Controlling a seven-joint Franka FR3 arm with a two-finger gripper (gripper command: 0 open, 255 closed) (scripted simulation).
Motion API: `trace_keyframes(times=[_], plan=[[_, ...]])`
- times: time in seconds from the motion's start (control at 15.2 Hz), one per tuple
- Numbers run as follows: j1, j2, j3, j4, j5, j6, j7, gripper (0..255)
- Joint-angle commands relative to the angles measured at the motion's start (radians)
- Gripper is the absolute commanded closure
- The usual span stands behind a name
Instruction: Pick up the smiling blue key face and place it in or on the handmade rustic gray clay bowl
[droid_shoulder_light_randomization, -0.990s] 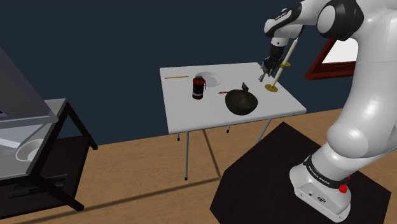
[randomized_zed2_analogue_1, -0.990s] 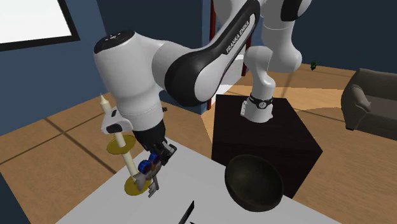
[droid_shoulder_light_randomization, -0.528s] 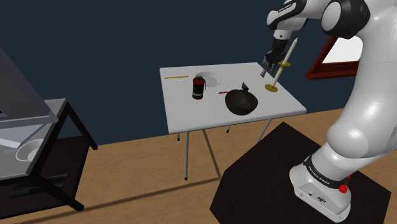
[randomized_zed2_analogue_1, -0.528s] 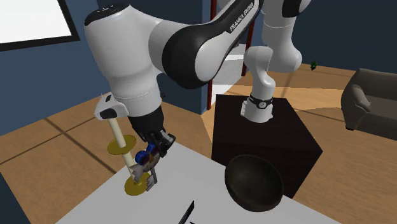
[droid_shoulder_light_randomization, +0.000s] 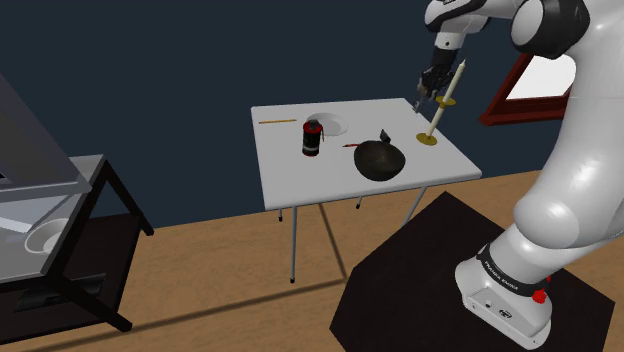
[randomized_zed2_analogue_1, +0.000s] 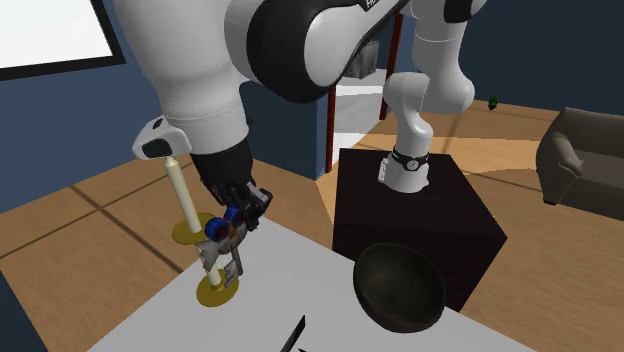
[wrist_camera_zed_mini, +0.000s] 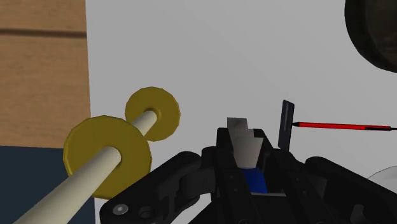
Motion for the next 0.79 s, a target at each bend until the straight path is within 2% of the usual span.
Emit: trace_keyframes(times=[0.0, 0.2, 0.73], plan=[[0.001, -0.010, -0.002, 0.011, -0.004, -0.021, 0.003, 255], [0.001, -0.017, -0.003, 0.034, -0.007, -0.051, 0.004, 255], [0.139, -0.286, 0.022, -0.300, -0.087, 0.032, 0.165, 255]])
